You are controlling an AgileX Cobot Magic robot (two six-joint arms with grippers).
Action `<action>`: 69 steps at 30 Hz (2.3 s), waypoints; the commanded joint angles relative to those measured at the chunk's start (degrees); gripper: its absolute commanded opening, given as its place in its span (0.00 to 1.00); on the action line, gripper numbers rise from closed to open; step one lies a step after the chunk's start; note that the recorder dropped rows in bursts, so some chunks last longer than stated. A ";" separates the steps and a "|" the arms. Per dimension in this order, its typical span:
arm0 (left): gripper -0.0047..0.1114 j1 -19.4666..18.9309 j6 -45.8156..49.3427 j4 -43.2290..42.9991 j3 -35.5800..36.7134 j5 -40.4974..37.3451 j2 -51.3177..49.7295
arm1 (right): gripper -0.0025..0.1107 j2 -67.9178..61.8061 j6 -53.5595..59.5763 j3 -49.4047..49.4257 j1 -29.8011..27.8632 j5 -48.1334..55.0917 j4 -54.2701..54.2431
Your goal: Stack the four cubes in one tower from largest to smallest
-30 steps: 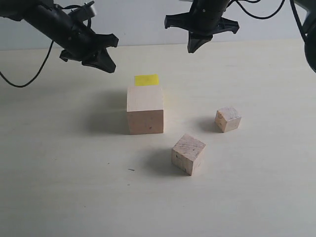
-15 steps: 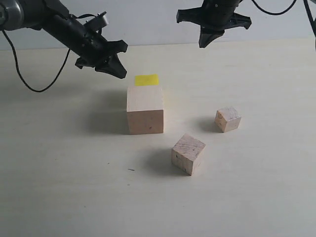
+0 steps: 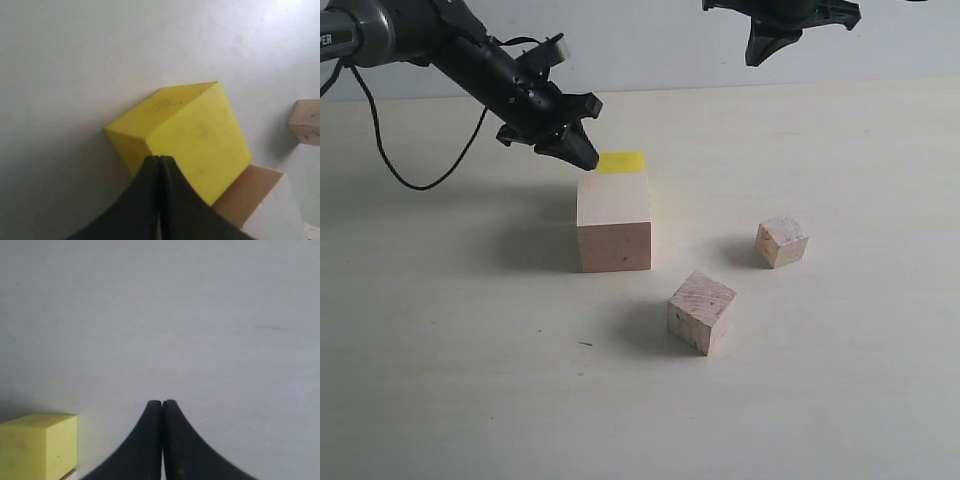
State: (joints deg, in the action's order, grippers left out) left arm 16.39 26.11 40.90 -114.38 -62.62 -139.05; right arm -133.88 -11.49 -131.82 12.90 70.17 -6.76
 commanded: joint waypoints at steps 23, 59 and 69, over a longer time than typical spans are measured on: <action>0.04 2.17 2.86 3.50 -0.56 1.27 -2.54 | 0.02 1.65 2.06 -0.54 -0.21 -0.21 -2.75; 0.04 5.27 7.51 6.40 -5.94 -2.74 -2.88 | 0.02 1.65 0.99 -0.54 -0.71 -0.21 0.43; 0.04 2.79 8.41 5.81 -5.94 -3.59 -0.25 | 0.02 1.65 0.99 1.09 -2.24 -0.21 -2.55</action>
State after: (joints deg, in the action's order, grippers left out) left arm 21.07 34.04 46.32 -119.89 -65.70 -141.38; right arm -133.05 -10.26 -131.82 11.17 70.17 -7.67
